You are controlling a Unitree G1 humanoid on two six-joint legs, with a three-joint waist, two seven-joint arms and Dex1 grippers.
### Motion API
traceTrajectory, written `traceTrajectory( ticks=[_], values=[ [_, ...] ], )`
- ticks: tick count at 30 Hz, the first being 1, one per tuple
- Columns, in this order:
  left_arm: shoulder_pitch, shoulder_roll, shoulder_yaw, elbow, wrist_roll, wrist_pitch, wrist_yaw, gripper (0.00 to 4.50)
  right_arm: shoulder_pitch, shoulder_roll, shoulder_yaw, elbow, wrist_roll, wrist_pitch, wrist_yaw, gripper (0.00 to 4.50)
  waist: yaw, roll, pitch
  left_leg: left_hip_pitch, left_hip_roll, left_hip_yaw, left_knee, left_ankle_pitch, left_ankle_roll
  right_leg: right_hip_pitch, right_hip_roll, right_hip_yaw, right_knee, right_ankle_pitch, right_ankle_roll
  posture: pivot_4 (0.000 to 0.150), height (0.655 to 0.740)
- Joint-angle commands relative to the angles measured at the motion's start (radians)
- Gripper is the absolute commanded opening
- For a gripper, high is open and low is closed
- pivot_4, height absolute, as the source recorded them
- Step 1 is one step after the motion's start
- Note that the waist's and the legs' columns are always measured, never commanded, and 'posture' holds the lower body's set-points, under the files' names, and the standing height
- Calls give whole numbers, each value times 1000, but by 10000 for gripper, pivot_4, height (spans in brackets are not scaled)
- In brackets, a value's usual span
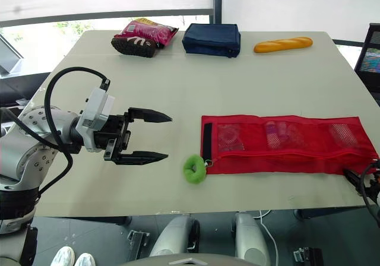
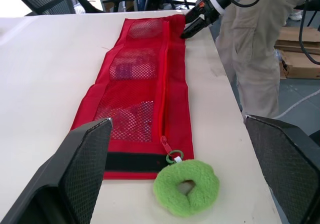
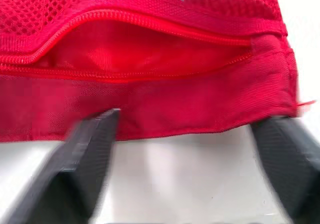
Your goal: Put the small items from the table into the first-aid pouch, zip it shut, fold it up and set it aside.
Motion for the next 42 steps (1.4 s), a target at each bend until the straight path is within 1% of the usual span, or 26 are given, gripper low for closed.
traceTrajectory(
  ticks=[1, 4, 6, 7, 10, 11, 14, 17, 19, 26, 32, 35, 36, 37, 39, 40, 41, 42],
  values=[
    [6, 14, 16, -16, -7, 11, 24, 45000, 59, -31, -104, -7, 9, -109, 130, 44599, 2, 0, 0, 0, 0, 0, 0, 0, 0, 0, 0, 0, 0, 0, 0, 1500, 7134],
    [36, 14, 16, -11, 0, 34, 56, 45000, 127, -30, -157, -32, 8, -215, 245, 44599, 0, 0, 0, 0, 0, 0, 0, 0, 0, 0, 0, 0, 0, 0, 0, 1500, 7134],
    [48, -4, -3, 21, 26, 64, 116, 45000, 198, -24, -207, -136, 49, -248, 347, 44599, 0, 1, 0, 0, 1, 0, 0, 0, 0, 0, 0, 0, 0, 0, 0, 1500, 7134],
    [50, -12, -11, 39, 40, 69, 138, 45000, 218, -19, -224, -178, 75, -249, 377, 44599, 1, 3, 0, 0, 1, 0, 0, 0, 0, 0, 0, 0, 0, 0, 0, 1500, 7134],
    [37, -56, -66, 98, 102, 86, 221, 45000, 259, -7, -243, -327, 175, -214, 432, 44599, -1, 2, 0, 2, 2, 0, -1, 0, 0, 0, 2, 0, 0, 0, 1, 1500, 7134],
    [35, -67, -78, 107, 116, 82, 233, 45000, 264, -6, -245, -356, 193, -204, 436, 44599, -1, 1, 0, 2, 4, 0, -1, 0, 0, 1, 2, 0, 0, 0, 1, 1500, 7134],
    [1, -155, -117, 169, 133, 135, 325, 45000, 212, 16, -222, -469, 264, -200, 380, 44599, 2, 0, 1, 2, 5, 0, -1, 0, 0, 1, 2, 0, 0, 0, 1, 1500, 7134],
    [-41, -233, -148, 232, 149, 210, 404, 45000, 174, 31, -181, -553, 287, -207, 339, 44599, 8, -2, 1, 2, 5, 0, -1, 0, 0, 2, 2, 0, 0, 0, 1, 1500, 7134],
    [-57, -266, -167, 258, 164, 241, 437, 45000, 153, 38, -159, -589, 296, -216, 320, 44599, 9, -2, 1, 2, 4, -1, 0, 0, 0, 2, 2, -1, 0, 0, 1, 1500, 7134],
    [-82, -343, -203, 338, 130, 348, 427, 45000, 121, -1, -133, -707, 402, -177, 275, 44599, 8, -2, 1, 2, 3, -1, 0, 0, 0, 1, 2, 0, 0, 0, 0, 1500, 7134],
    [-123, -428, -238, 420, 122, 405, 416, 45000, 125, -18, -109, -773, 421, -215, 308, 44599, 23, -2, 1, 2, 1, -1, 0, 0, 0, 2, 2, 0, 0, 0, 1, 1500, 7134],
    [-141, -480, -229, 464, 110, 430, 418, 45000, 109, -31, -104, -779, 431, -214, 301, 44599, 28, -3, 0, 3, 0, -2, 0, 0, 0, 4, 1, 0, 0, 0, 0, 1500, 7134],
    [-145, -508, -207, 487, 87, 453, 420, 45000, 103, -35, -102, -779, 433, -213, 296, 44599, 29, -3, 0, 3, 0, -2, 0, 0, 0, 4, 1, 0, 0, 0, 0, 1500, 7134],
    [-145, -526, -192, 508, 74, 467, 418, 42568, 99, -38, -101, -779, 435, -213, 291, 44874, 29, -3, 0, 4, -1, -3, 0, 0, 0, 6, 1, 0, 0, 0, 0, 1500, 7134],
    [-143, -549, -174, 533, 58, 489, 413, 36251, 96, -42, -94, -778, 432, -215, 286, 45000, 28, -3, 0, 7, -1, -4, 0, 0, 0, 9, 1, 0, -1, 0, 0, 1500, 7134],
    [-142, -555, -168, 538, 52, 499, 407, 31262, 96, -43, -90, -777, 426, -216, 286, 45000, 28, -3, 0, 7, -1, -4, 0, 0, 0, 9, 1, 0, -1, 0, 0, 1500, 7134],
    [-141, -561, -159, 538, 37, 514, 401, 27474, 98, -43, -88, -778, 423, -218, 287, 45000, 27, -3, 0, 7, -1, -5, 0, 0, 0, 9, 1, 0, -1, 0, 0, 1500, 7134],
    [-142, -567, -150, 537, 24, 527, 397, 22656, 99, -43, -86, -778, 421, -219, 287, 45000, 26, -3, 0, 7, -1, -5, 0, 0, 0, 9, 1, 0, -1, 0, 0, 1500, 7134]
  ],
)
